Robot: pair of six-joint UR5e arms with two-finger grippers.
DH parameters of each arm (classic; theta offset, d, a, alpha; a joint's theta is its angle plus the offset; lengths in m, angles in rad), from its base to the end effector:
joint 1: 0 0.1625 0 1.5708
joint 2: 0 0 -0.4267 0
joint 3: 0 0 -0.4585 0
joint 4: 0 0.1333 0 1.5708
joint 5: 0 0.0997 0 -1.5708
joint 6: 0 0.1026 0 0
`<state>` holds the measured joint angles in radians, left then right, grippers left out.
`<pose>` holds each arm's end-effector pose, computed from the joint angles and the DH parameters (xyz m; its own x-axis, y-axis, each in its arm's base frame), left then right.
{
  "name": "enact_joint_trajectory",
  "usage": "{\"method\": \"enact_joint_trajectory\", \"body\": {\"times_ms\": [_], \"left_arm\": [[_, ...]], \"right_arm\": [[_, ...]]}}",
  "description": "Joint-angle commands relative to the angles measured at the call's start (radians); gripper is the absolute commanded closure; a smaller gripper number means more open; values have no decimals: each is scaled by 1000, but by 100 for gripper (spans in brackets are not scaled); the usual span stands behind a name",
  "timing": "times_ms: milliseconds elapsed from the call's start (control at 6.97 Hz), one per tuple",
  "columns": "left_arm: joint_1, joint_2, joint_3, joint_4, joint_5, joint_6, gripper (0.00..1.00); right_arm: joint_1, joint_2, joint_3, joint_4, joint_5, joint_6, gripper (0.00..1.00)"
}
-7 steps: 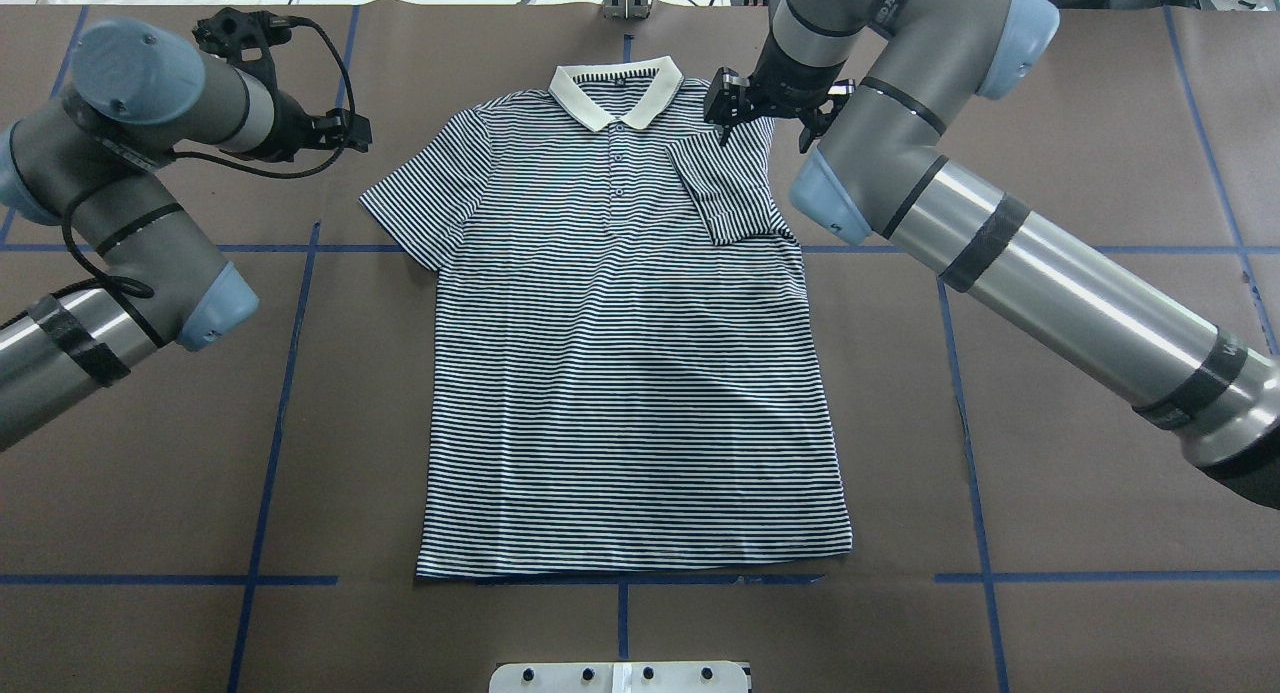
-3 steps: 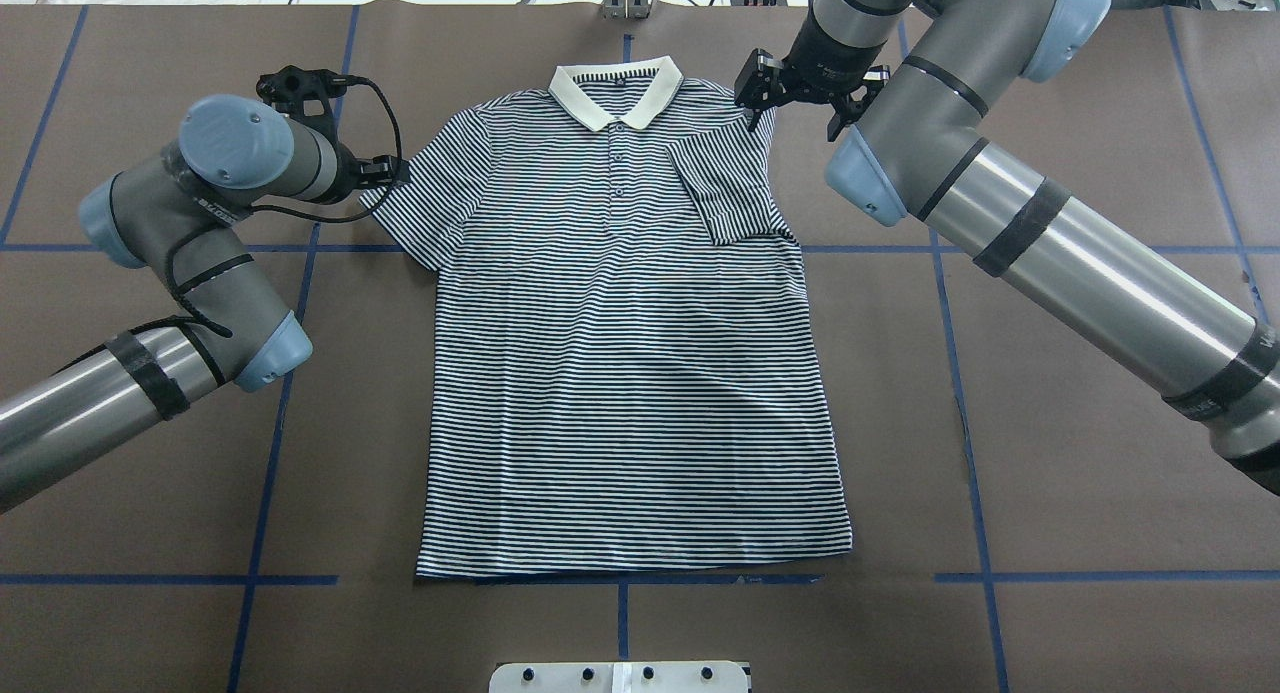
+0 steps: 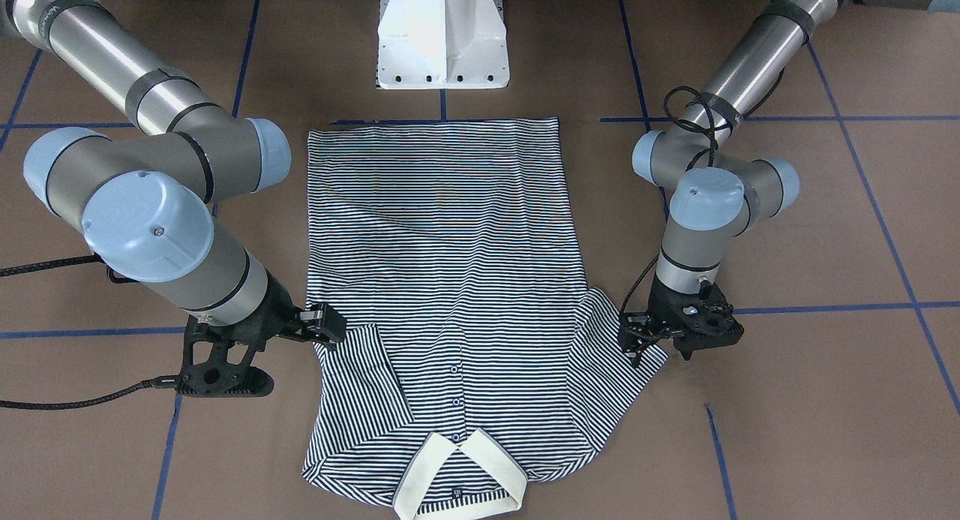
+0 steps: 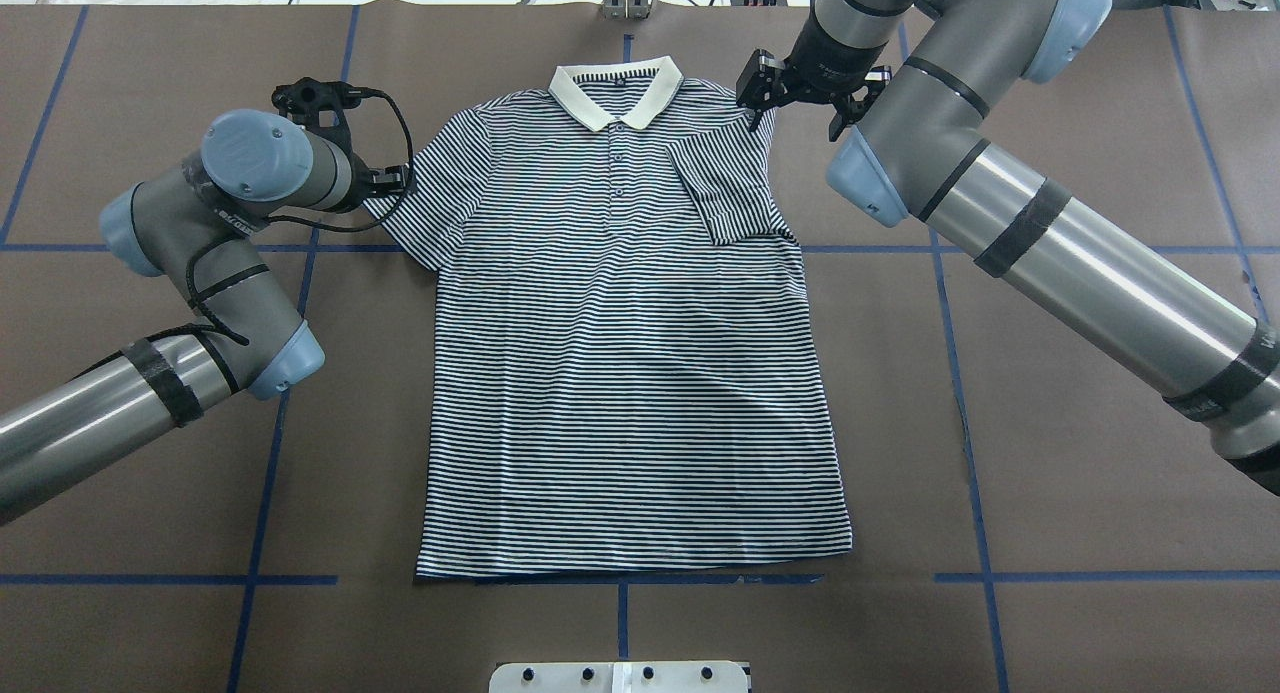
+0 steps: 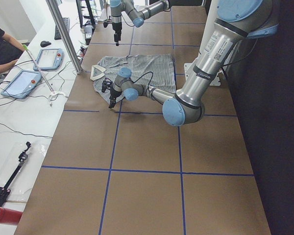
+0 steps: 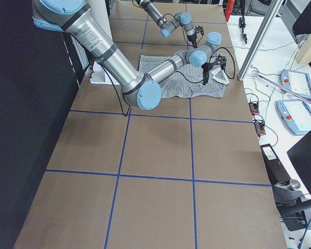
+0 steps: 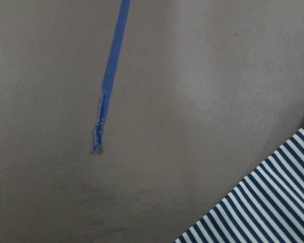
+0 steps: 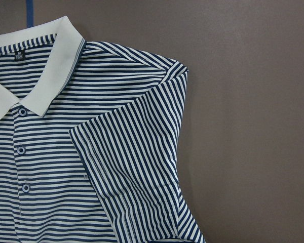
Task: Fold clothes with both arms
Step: 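Hold the right gripper at the shoulder while the left gripper reaches the other sleeve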
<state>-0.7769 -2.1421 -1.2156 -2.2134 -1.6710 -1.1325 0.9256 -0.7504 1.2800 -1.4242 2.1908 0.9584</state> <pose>0.4992 -0.6633 0.4144 0.6950 -0.0911 -0.7132 0.3850 0.8849 0.2621 -0.4449 -0.7137 0.2246 0.6319 0.0616 0.7726 -0.0835 0.9964 -0.0111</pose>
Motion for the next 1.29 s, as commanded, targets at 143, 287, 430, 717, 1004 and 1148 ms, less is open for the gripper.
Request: {"method": "enact_joint_trajectory", "body": {"times_ms": [143, 287, 430, 717, 1004, 1148], "left_arm": [[1, -4, -4, 1, 1, 4, 61], [1, -7, -4, 3, 1, 4, 77], [1, -7, -5, 8, -3, 5, 88], [1, -7, -50, 33, -13, 7, 100], [-7, -117, -108, 247, -55, 5, 100], [-7, -183, -104, 326, -53, -7, 100]], "right_arm": [[-1, 0, -7, 4, -5, 0, 0], [-1, 0, -7, 4, -5, 2, 0], [-1, -1, -8, 4, -6, 0, 0], [-2, -1, -10, 4, -8, 0, 0], [-2, -4, -10, 7, -8, 0, 0], [-2, -4, -10, 8, -8, 0, 0]]}}
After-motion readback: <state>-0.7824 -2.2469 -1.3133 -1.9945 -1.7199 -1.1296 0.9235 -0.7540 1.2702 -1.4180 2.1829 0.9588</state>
